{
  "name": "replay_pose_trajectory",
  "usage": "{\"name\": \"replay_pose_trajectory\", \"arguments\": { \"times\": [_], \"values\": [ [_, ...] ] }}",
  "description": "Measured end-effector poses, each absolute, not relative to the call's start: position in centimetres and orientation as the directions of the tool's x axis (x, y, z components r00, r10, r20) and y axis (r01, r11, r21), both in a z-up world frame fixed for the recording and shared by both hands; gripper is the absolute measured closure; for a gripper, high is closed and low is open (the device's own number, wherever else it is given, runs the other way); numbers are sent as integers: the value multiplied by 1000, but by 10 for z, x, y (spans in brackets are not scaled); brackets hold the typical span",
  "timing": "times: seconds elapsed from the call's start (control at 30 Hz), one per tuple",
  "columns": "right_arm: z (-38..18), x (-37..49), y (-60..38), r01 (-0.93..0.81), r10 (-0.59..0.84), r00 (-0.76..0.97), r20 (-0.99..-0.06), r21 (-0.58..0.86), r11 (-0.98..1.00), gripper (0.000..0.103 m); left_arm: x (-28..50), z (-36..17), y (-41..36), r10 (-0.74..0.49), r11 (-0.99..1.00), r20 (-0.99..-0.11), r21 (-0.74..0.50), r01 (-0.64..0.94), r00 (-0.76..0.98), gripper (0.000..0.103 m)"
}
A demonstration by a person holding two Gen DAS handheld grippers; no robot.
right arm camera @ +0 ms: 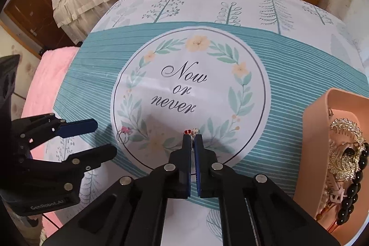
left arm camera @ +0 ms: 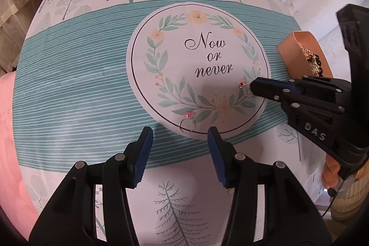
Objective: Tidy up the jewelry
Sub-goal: 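Grasp the pink-stone ring with the left tool while the right tool grasps the red-stone ring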
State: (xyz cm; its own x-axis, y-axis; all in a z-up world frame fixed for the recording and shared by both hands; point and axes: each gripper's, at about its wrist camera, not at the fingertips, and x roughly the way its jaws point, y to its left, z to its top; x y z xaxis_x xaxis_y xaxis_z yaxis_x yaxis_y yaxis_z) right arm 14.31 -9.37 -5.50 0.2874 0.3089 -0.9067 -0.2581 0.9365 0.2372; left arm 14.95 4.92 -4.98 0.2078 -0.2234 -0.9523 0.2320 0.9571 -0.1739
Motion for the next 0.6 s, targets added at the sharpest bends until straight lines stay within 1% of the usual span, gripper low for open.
{"name": "replay_pose_trajectory", "arguments": {
  "times": [0.13,0.4,0.6],
  "values": [
    [-48,142,-102,-234,322,302,-897,258,937,100,155,-53,41,-208,960,-960,-164,226,188,57],
    [-44,140,-117,-207,341,309,-888,288,935,100,159,-55,25,-170,964,-964,-118,240,205,57],
    [-43,139,-121,-214,361,290,-886,308,927,100,160,-59,17,-158,962,-968,-107,253,193,57]
  ]
}}
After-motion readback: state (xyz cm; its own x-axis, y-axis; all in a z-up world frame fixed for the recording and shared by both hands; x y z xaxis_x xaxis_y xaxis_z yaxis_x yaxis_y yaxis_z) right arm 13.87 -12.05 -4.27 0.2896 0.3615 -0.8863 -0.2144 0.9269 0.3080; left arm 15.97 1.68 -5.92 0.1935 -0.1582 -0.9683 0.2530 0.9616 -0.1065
